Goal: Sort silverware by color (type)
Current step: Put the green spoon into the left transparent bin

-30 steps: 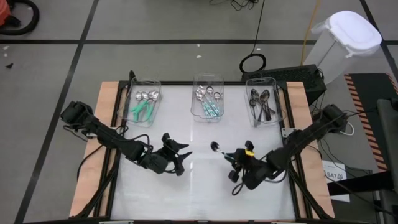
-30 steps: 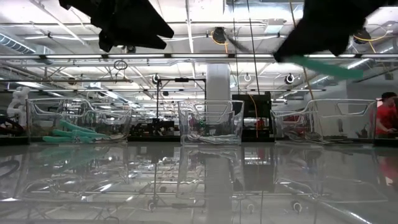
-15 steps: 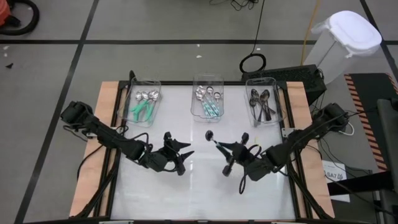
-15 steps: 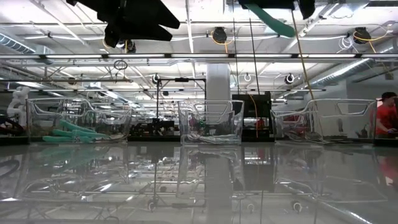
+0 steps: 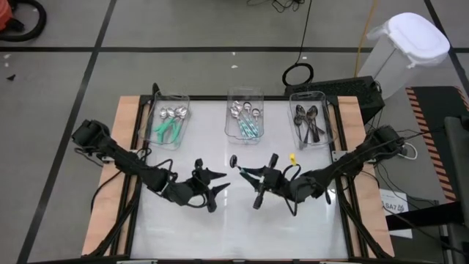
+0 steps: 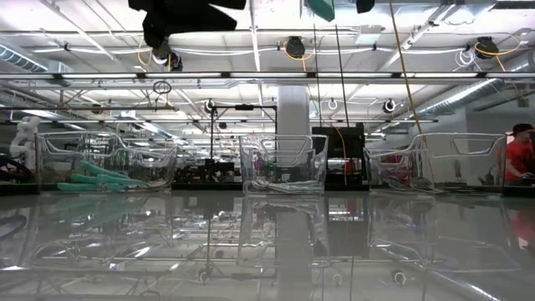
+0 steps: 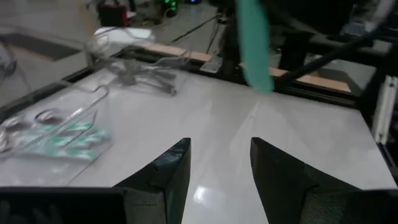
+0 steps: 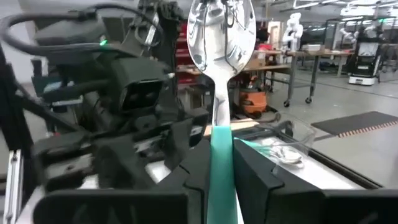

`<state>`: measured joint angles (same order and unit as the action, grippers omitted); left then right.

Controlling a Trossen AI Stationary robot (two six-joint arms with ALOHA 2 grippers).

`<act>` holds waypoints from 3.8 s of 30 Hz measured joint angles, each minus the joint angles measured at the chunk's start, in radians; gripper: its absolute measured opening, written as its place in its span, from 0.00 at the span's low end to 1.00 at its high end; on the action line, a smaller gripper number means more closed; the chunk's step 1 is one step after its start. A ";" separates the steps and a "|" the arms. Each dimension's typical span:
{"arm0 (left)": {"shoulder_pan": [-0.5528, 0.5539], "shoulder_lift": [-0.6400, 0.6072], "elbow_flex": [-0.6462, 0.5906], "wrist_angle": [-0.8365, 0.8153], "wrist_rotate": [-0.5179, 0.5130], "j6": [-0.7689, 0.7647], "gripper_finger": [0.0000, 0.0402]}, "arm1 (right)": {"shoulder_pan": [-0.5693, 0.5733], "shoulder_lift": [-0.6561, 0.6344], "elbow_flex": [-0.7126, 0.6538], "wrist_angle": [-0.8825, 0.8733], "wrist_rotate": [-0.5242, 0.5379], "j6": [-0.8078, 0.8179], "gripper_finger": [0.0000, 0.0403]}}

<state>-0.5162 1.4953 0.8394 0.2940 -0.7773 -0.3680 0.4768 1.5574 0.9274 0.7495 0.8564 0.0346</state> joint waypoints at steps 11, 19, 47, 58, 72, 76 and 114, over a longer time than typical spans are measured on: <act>-0.015 0.096 0.000 0.203 -0.013 0.130 0.41 | -0.007 0.194 0.000 0.439 0.007 -0.158 0.11; 0.013 0.116 0.000 0.236 -0.027 0.077 0.41 | -0.025 0.250 0.000 0.523 0.007 -0.178 0.11; 0.089 0.230 0.023 0.353 0.058 0.102 0.41 | -0.071 0.257 0.000 0.478 -0.049 -0.123 0.11; 0.103 0.234 0.023 0.364 0.044 0.099 0.34 | -0.071 0.257 0.000 0.478 -0.048 -0.125 0.11; 0.110 0.228 0.023 0.273 0.035 0.109 0.13 | -0.032 0.242 -0.001 0.425 0.019 -0.145 0.22; 0.111 0.221 0.023 0.254 0.036 0.108 0.13 | -0.002 0.191 0.001 0.309 0.128 -0.163 0.32; 0.390 -0.303 0.025 -0.544 0.291 -0.047 0.13 | 0.134 -0.164 0.001 -0.971 -0.259 0.048 0.42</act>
<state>-0.1260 1.1922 0.8642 -0.2499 -0.4861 -0.4145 0.6109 1.3933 0.9279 -0.2218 0.5972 0.0826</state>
